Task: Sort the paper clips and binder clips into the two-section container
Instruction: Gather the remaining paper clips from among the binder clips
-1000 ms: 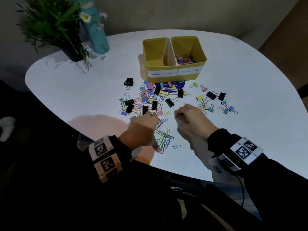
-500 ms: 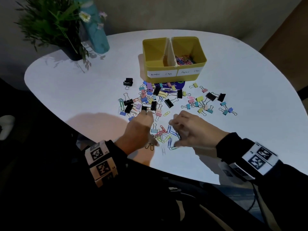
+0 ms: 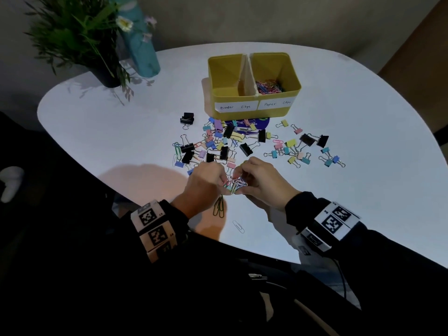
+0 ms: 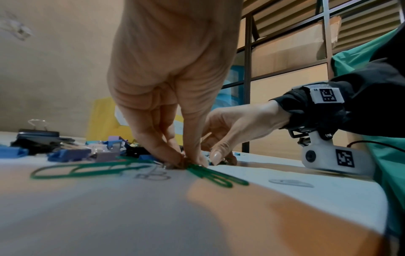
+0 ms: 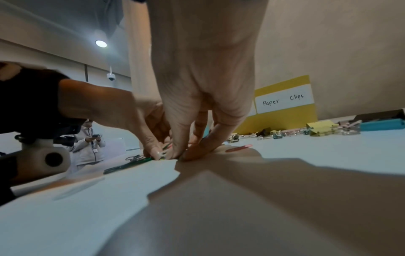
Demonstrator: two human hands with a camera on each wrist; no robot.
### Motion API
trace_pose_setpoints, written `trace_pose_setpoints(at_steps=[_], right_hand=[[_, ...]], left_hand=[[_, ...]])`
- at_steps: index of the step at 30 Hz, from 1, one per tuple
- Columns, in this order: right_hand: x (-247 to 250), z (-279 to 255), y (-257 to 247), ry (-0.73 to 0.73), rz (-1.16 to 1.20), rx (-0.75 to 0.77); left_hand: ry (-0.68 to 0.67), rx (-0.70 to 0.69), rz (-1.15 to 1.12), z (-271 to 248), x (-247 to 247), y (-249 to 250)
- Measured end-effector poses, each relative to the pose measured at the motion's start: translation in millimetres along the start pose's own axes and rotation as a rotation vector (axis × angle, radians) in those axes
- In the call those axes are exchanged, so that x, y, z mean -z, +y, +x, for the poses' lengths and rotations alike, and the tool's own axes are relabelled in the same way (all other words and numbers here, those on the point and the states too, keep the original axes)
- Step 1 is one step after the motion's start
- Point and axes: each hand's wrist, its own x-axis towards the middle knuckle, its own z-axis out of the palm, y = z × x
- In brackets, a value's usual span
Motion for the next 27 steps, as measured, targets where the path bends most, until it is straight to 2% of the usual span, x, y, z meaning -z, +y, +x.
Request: trace_pose_setpoints(at_steps=[6,9,13,15,19,21,25,27], right_hand=[[2,6,6,0.03,0.004,0.015],[2,6,6,0.039,-0.006,0.026],[5,6,7,0.064,0.077,0.001],[8,7,10,0.074,0.19,-0.039],[16,1,15,0.111,0.469,-0.144],[23,-2,17,0.142,0.527,-0.184],[36,-7,23,0.229,0.425,-0.216],[40,-8,28,0.252,0.383,-0.236]], left_hand=[[0.08,0.005,-0.056,0,10,-6],[0.069,0.011,0.032,-14,19,-3],[-0.134,0.027,0.188,-33,24,8],[-0.162,0.024,0.19,-34,20,7],[-0.094,-0.039,0.05,-29,3,5],[-0.028,-0.097,0.007,-28,-3,8],[0.131,-0.136,-0.056,-26,-7,8],[0.102,-0.085,-0.007,-24,-8,4]])
